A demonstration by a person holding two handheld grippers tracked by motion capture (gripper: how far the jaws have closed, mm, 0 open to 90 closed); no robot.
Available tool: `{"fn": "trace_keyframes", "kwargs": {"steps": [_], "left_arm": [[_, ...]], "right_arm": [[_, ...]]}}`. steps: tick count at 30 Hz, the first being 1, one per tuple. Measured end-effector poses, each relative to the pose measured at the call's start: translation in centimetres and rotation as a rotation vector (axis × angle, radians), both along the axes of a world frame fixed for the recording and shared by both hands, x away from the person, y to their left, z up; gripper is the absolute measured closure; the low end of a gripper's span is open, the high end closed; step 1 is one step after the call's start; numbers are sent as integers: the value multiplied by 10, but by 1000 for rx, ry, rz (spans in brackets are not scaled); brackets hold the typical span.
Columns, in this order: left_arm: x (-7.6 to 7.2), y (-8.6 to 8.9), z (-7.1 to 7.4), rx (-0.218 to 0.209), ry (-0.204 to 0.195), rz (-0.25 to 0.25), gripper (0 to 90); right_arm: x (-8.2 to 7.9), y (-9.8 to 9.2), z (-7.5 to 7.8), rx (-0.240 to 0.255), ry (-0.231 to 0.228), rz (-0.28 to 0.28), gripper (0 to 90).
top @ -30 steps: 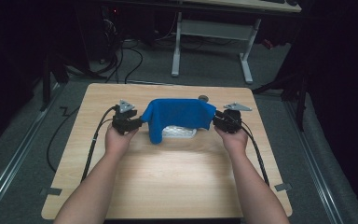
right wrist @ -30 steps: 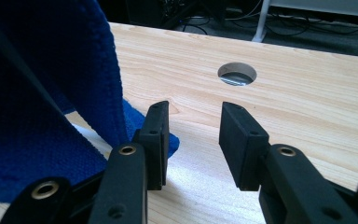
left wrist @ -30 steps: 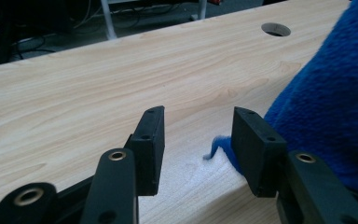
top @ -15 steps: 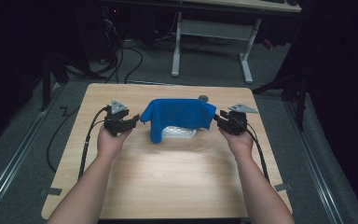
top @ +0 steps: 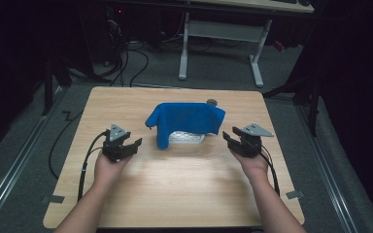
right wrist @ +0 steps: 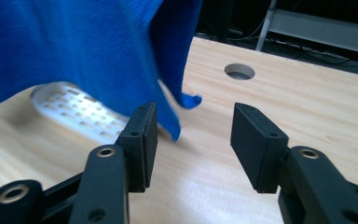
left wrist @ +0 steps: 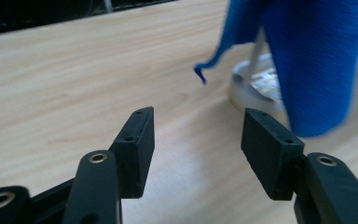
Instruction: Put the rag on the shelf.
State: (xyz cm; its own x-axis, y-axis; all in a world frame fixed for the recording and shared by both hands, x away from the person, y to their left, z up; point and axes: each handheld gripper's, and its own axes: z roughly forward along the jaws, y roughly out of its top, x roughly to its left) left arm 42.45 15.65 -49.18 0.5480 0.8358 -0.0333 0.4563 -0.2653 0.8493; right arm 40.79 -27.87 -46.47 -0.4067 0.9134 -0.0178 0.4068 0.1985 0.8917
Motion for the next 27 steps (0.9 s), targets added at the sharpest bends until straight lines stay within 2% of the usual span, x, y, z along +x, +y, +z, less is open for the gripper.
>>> {"fn": "trace_keyframes", "kwargs": {"steps": [2,5,10,11,15,17,18,20,22,24,27], "left_arm": [[-10,-2,-1,10,0,-17,449],[-27,-4,-4,-5,3,-40,444],[-56,-8,-9,-8,-2,-75,443],[-62,-9,-10,1,-4,-82,441],[-87,-9,-19,-4,11,-110,430],[-103,-8,-27,23,36,-124,430],[-109,-7,-29,37,62,-131,431],[-121,-5,-33,25,76,-132,423],[-128,-2,-34,7,97,-127,424],[-127,-1,-34,1,92,-127,424],[-120,1,-36,-7,101,-106,417]], "right_arm": [[-8,1,-1,-7,18,1,475],[-24,2,-3,0,-20,7,470],[-50,6,-12,9,-9,24,443],[-56,7,-14,0,-10,29,440],[-79,11,-19,-30,-30,33,435],[-92,12,-22,-30,-41,34,426],[-100,12,-25,-26,-40,32,426],[-115,13,-33,-28,-12,35,426],[-128,15,-39,-72,3,56,428],[-134,16,-42,-110,9,70,430],[-130,17,-43,-125,10,81,427]]}}
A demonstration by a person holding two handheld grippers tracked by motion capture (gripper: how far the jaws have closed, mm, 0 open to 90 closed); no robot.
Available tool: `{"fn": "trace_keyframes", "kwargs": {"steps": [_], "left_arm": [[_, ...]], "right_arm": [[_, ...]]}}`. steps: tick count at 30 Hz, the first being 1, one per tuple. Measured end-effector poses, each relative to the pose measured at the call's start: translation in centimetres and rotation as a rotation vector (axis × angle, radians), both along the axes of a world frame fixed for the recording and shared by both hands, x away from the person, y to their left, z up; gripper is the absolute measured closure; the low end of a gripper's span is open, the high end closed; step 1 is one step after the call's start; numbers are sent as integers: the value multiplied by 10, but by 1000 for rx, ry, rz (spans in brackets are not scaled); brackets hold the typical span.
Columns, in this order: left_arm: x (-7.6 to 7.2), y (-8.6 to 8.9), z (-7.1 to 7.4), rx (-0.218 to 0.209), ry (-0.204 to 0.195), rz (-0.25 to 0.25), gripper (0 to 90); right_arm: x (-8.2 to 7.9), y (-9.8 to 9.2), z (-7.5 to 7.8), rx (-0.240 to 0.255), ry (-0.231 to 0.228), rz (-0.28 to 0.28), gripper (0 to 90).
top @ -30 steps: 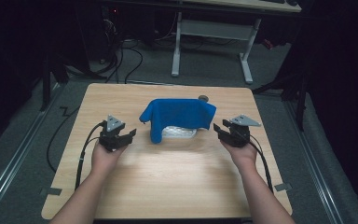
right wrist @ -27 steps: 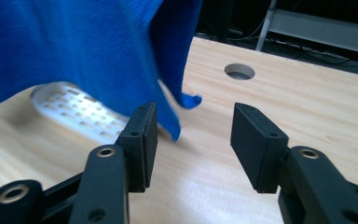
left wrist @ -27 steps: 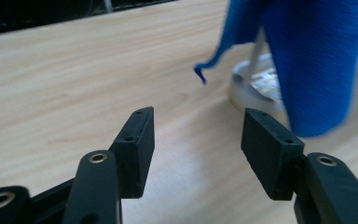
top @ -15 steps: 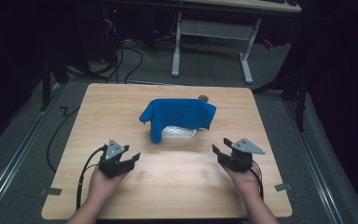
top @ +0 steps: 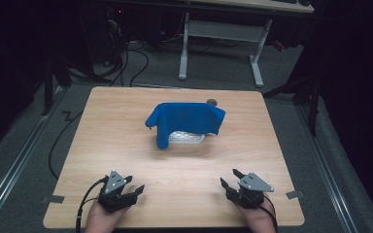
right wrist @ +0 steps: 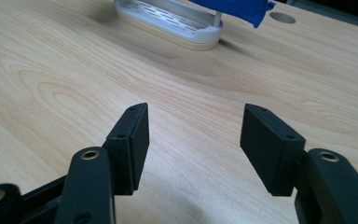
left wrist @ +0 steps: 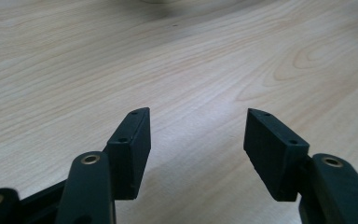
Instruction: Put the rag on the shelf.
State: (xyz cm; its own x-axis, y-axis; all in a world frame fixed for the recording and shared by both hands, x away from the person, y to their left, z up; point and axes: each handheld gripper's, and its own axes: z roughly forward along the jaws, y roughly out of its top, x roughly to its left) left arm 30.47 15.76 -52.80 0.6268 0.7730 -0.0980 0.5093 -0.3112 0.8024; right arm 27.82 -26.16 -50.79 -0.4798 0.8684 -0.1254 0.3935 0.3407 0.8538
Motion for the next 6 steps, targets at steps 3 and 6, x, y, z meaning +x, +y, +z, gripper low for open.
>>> {"fn": "trace_keyframes", "kwargs": {"steps": [3,6], "left_arm": [[3,0,-3,-9,26,0,412],[3,-2,-4,9,12,-1,407]], "right_arm": [[6,-1,-3,33,26,-3,424],[6,-3,-5,35,31,-2,426]]}}
